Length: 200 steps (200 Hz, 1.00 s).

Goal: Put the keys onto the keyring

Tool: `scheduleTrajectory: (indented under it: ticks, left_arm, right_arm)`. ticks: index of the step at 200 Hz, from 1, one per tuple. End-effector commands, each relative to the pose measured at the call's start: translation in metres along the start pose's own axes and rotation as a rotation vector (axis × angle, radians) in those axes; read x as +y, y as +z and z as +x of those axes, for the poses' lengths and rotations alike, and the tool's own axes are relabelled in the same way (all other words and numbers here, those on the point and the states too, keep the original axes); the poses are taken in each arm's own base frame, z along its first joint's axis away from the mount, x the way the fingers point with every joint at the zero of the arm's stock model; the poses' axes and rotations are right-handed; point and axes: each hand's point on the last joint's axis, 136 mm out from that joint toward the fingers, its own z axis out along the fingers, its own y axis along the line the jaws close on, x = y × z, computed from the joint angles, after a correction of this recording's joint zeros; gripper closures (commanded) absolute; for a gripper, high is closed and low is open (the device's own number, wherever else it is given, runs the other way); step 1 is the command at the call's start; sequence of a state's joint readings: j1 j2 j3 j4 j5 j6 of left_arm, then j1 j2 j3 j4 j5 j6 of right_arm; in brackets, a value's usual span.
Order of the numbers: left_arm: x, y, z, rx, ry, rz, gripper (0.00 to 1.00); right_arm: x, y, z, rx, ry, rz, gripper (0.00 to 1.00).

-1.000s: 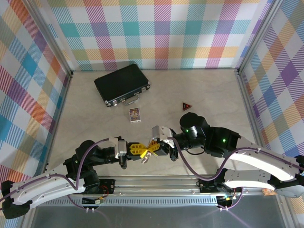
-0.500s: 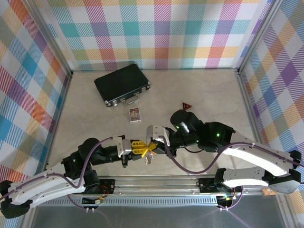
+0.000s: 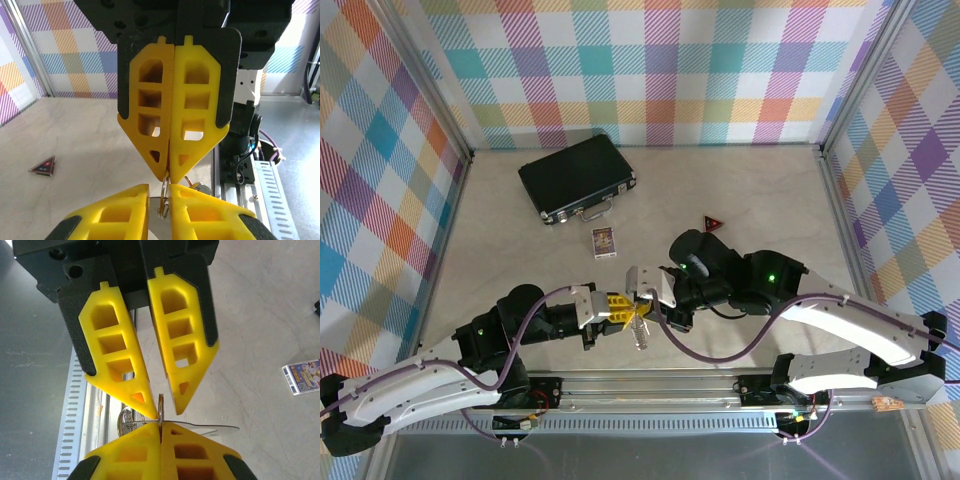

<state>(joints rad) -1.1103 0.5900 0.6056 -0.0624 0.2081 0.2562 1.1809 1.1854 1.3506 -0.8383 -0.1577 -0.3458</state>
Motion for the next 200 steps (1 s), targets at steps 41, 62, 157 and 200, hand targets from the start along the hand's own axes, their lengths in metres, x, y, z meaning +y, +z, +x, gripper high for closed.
scheduleTrajectory:
  ticks: [41, 62, 157, 200]
  left_arm:
    - [-0.003, -0.002, -0.018, -0.059, 0.012, 0.016, 1.0]
    - [0.0, -0.003, -0.023, -0.105, 0.013, -0.003, 1.0]
    - [-0.012, -0.013, -0.063, -0.37, 0.008, 0.07, 1.0]
    - [-0.022, -0.015, -0.075, -0.45, -0.019, 0.137, 1.0]
  right_arm:
    - [0.003, -0.007, -0.012, -0.043, -0.031, -0.015, 1.0]
    - [-0.002, -0.005, -0.013, -0.064, -0.017, 0.013, 1.0]
    - [-0.003, -0.034, -0.03, -0.373, 0.078, 0.005, 0.7]
    - [0.004, -0.045, -0.035, -0.424, 0.066, -0.021, 0.71]
